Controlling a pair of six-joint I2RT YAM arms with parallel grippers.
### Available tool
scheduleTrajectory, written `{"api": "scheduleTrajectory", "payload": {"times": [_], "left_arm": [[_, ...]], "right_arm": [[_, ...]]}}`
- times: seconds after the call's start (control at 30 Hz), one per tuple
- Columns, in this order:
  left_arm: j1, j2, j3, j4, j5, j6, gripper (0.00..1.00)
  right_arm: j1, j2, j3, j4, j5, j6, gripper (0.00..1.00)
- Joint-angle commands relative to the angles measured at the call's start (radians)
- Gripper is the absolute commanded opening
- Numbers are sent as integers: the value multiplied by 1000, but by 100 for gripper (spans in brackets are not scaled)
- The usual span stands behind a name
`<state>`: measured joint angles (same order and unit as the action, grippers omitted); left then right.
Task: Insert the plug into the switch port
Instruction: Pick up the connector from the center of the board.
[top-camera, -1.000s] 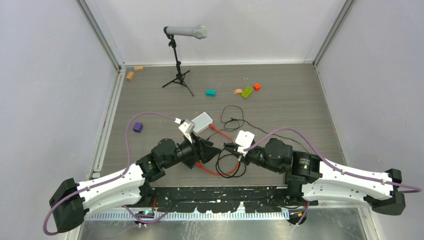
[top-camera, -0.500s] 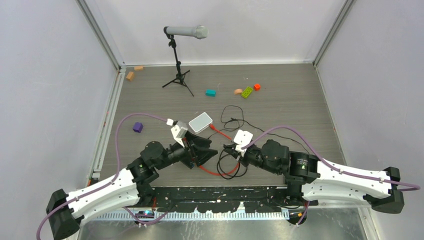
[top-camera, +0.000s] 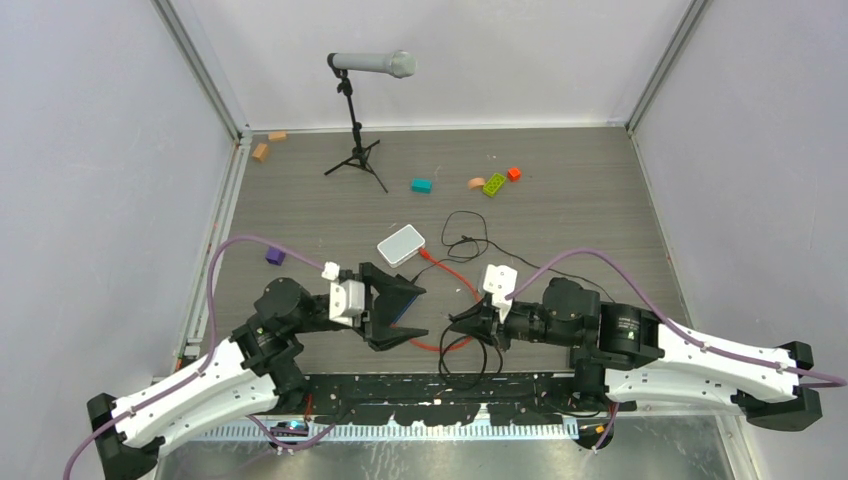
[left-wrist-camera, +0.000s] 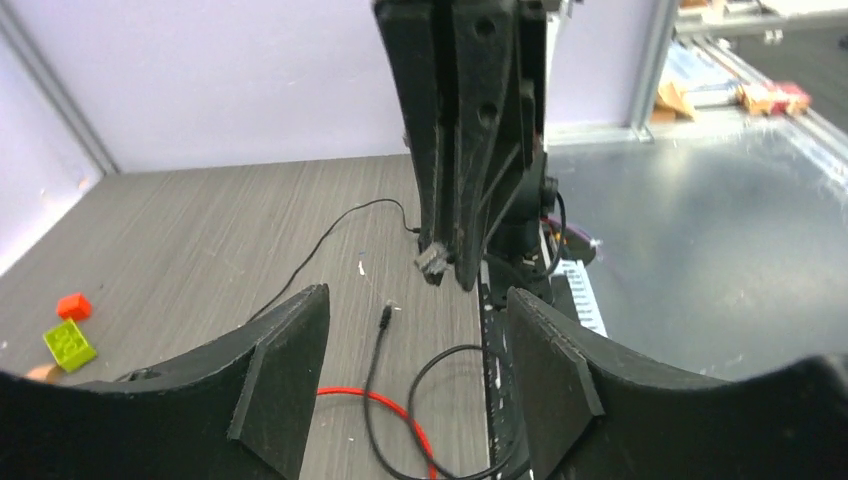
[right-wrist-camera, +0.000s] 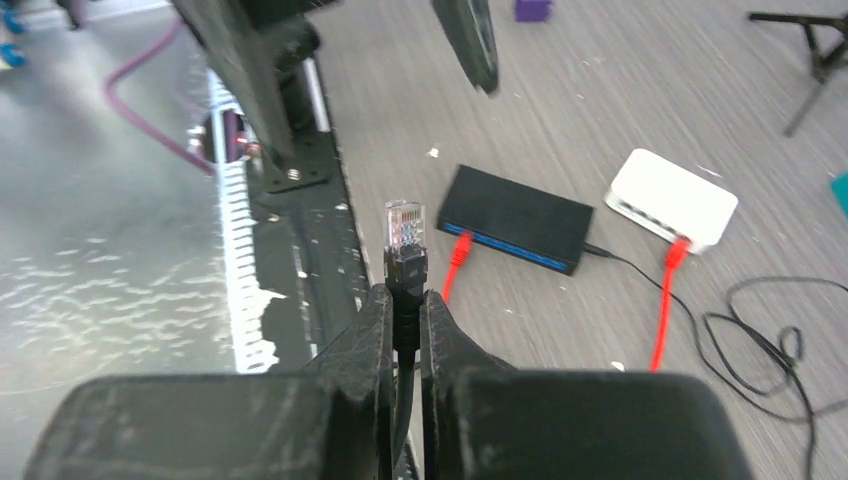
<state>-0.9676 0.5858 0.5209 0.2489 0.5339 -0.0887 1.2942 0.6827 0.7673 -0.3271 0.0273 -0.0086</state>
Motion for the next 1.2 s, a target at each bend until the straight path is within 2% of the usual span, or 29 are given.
{"api": "scheduleTrajectory", "payload": {"times": [0.0,0.17,0.4,0.9,1.17], "left_arm": [[-2,22,21,2,183,253,66],[-3,59,35,27,222,323,65],[-3,115,73,53,258,337,61],[-3,144,120,-20,371,345,40],[-3,169,138,-29,418,343,32]], "right_arm": [[3,-4,81,-15,-164,41,0],[4,5,97,-15,-188,40,0],[3,37,100,-3,-220,48,0],[4,44,96,12,-211,60,0],[3,57,89,33,-212,72,1]]}}
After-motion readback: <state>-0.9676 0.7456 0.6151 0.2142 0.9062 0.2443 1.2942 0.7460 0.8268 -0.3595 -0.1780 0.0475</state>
